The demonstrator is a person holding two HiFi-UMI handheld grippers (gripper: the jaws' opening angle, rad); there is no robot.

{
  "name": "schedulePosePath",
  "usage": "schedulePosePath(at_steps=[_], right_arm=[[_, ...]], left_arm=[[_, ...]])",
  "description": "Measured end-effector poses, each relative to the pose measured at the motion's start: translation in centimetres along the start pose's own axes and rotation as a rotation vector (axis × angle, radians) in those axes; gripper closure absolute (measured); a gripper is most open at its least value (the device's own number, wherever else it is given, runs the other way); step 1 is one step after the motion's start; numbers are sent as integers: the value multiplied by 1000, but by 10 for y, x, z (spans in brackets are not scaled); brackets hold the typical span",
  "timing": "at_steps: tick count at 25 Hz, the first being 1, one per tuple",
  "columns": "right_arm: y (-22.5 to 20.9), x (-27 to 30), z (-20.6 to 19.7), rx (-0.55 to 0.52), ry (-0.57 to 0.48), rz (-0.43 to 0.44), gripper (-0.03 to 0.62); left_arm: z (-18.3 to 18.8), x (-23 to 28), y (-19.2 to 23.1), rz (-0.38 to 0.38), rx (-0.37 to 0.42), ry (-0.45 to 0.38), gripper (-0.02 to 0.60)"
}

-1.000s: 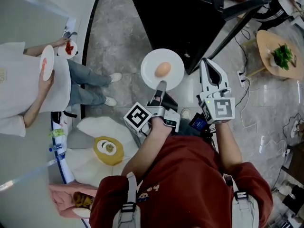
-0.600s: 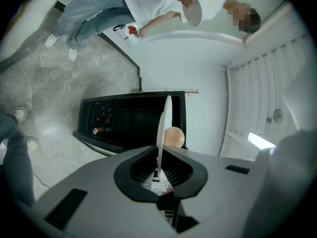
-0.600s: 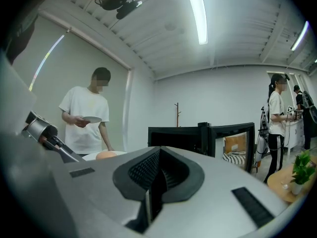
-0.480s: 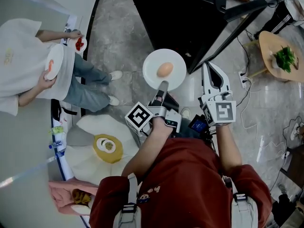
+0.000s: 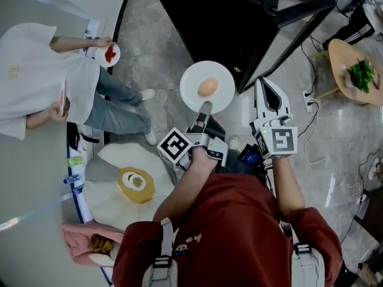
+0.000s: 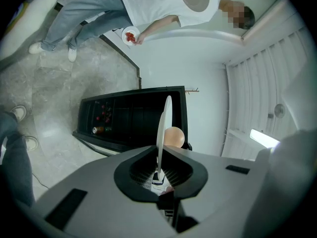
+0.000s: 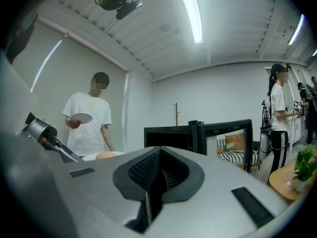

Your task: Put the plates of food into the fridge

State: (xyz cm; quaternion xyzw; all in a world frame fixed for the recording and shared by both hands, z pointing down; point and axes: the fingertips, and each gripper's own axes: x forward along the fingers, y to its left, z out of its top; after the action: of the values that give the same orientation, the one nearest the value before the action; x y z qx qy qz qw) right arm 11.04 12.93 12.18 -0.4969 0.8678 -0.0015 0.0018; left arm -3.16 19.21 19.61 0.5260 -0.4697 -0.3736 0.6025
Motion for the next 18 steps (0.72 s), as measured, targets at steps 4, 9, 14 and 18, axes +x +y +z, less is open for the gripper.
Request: schedulePosePath(at_steps=[4,9,14,18], right_arm=[[-13,-3,-5,3,0,13,583],[-16,-2,-5,11,9,12,583],[-17,11,-5,5,16,12,583],[-11,24,-3,-13,21,-4,583]], left_arm=[[-11,8,-1,3,-4,-2,558],[-11,11,-5,-8,-7,-10,558],[-5,24,-6,-11,-17,1,558],[8,33,-5,-12,-25,25,558]])
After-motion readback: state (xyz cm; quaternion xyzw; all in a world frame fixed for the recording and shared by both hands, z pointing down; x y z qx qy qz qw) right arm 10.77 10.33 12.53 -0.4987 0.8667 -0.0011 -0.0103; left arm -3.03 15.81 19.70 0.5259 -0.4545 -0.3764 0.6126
